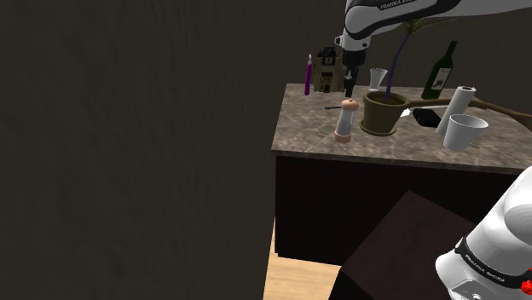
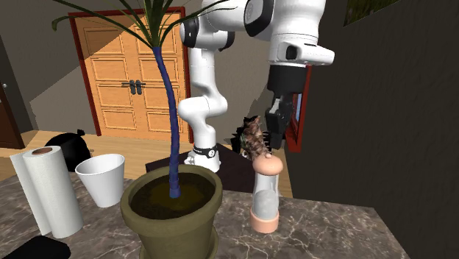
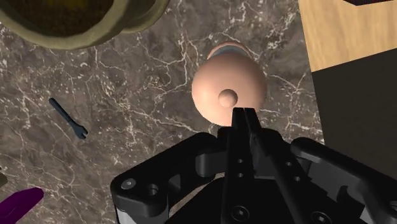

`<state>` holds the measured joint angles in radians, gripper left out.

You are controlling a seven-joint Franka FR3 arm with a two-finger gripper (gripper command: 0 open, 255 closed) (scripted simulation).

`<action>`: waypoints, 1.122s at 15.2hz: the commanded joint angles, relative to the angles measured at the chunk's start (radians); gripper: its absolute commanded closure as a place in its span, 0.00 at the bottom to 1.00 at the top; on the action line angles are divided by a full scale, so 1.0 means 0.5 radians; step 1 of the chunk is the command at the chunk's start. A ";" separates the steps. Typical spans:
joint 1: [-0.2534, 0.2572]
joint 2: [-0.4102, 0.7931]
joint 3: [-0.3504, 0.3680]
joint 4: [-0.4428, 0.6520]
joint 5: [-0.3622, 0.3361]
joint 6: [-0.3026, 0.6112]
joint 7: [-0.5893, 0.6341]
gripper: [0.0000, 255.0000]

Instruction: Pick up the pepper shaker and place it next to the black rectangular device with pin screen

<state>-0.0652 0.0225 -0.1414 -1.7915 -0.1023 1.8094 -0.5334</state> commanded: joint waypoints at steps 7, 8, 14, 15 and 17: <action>-0.003 0.492 -0.043 0.532 -0.025 -0.405 0.563 0.00; -0.004 0.486 -0.044 0.496 -0.026 -0.376 0.564 0.00; -0.008 0.468 -0.047 0.378 -0.030 -0.275 0.569 0.00; -0.008 0.468 -0.047 0.378 -0.030 -0.276 0.569 0.00; -0.008 0.468 -0.047 0.378 -0.030 -0.276 0.569 0.00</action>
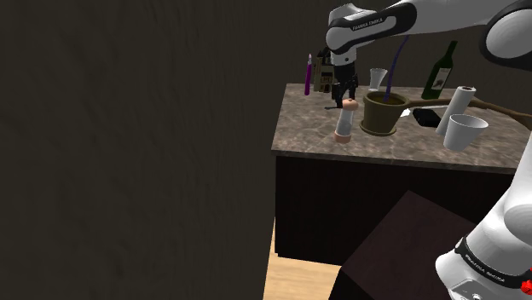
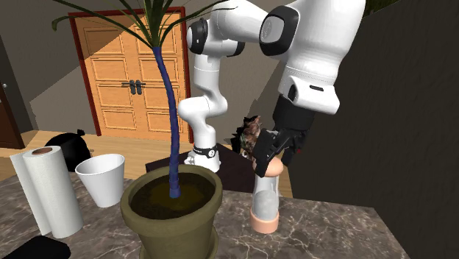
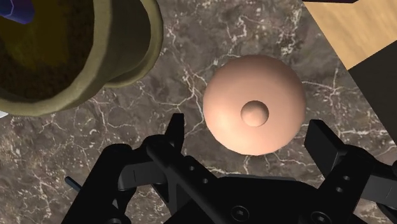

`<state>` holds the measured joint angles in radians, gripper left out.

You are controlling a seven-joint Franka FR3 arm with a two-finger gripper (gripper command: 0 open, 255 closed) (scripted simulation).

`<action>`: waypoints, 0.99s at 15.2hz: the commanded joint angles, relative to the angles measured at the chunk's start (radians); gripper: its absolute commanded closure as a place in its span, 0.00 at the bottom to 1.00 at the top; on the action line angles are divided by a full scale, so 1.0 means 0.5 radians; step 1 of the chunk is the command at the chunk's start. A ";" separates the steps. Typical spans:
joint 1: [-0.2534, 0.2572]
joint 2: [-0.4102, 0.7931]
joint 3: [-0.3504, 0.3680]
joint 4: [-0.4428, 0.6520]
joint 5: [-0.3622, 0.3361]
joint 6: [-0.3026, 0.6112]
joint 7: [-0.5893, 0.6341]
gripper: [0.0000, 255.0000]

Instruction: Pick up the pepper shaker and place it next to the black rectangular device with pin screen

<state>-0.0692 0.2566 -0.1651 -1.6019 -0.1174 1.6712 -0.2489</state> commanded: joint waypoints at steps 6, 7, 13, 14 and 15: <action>0.000 0.001 0.000 0.000 0.000 0.001 0.000 1.00; 0.000 0.001 0.000 0.000 0.000 0.000 0.000 1.00; 0.000 -0.003 0.000 0.023 0.000 -0.025 -0.003 1.00; 0.000 -0.005 0.000 0.046 0.000 -0.050 -0.006 1.00; 0.000 -0.006 -0.001 0.072 0.000 -0.077 -0.009 1.00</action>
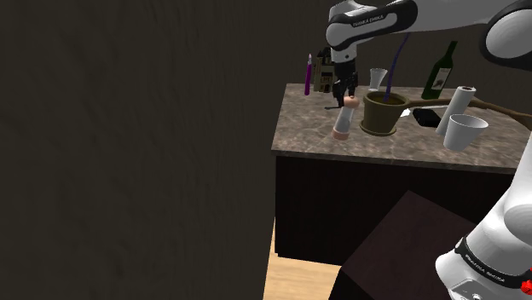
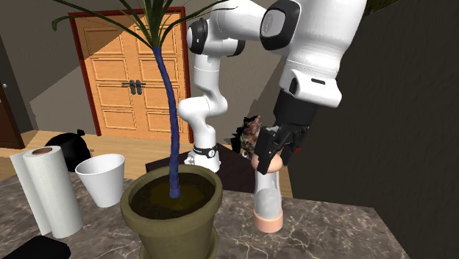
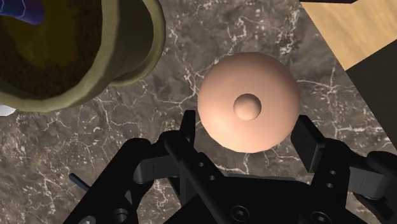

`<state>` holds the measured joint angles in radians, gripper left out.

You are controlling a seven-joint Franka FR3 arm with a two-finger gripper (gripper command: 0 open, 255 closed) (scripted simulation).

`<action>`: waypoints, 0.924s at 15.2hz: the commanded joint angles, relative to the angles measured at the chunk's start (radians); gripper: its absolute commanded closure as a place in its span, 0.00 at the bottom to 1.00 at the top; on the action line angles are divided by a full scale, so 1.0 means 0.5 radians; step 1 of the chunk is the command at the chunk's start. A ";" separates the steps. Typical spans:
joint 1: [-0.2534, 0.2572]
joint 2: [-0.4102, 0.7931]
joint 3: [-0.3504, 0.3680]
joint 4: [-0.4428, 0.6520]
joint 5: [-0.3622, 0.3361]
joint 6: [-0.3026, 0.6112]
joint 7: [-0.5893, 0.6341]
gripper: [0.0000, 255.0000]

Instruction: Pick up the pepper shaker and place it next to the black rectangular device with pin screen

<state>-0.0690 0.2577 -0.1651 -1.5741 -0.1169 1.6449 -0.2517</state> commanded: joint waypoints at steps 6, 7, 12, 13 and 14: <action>0.000 -0.007 -0.002 0.178 0.000 -0.184 -0.024 1.00; -0.001 -0.005 -0.002 0.208 0.000 -0.211 -0.028 1.00; -0.003 0.014 -0.004 0.369 0.002 -0.352 -0.048 1.00; -0.003 0.020 -0.005 0.404 0.002 -0.381 -0.052 1.00; -0.004 0.026 -0.005 0.440 0.003 -0.411 -0.057 1.00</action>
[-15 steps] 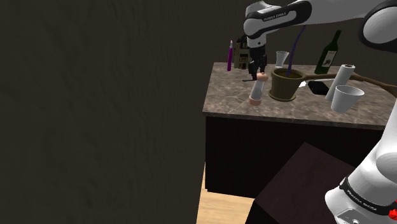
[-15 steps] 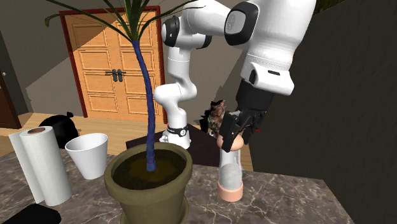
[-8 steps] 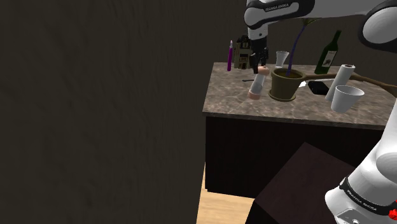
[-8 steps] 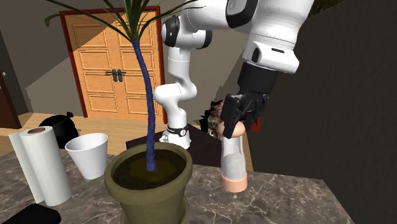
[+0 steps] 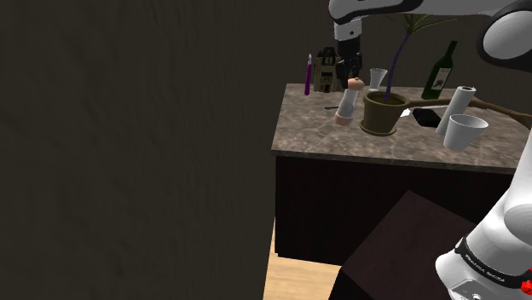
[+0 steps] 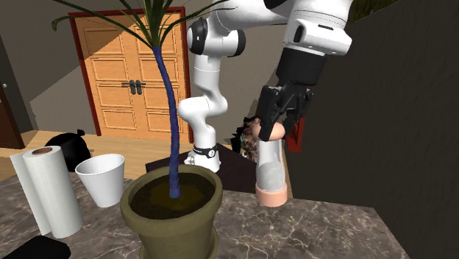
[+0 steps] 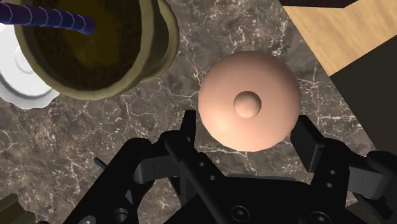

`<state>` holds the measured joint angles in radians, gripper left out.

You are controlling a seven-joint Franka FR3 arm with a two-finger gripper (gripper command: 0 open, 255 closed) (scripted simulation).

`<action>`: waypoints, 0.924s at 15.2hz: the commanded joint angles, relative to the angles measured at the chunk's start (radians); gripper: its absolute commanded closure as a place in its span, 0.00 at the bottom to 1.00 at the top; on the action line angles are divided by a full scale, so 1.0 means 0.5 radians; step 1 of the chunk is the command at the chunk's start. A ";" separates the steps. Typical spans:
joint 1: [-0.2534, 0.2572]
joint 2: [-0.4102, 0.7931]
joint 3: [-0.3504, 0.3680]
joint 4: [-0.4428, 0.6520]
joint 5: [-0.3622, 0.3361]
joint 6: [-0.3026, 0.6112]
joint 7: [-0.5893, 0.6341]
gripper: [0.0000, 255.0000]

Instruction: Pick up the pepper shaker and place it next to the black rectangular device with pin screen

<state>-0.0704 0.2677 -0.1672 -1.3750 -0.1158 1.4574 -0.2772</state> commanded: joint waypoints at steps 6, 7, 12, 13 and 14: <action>-0.044 -0.027 -0.030 0.144 -0.013 -0.159 -0.094 1.00; -0.065 -0.054 -0.043 0.133 -0.021 -0.169 -0.132 1.00; -0.171 -0.159 -0.118 0.125 -0.060 -0.233 -0.330 1.00; -0.193 -0.173 -0.134 0.133 -0.067 -0.248 -0.372 1.00; -0.215 -0.185 -0.151 0.144 -0.073 -0.264 -0.415 1.00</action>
<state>-0.1657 0.1793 -0.2341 -1.3119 -0.1492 1.3342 -0.4611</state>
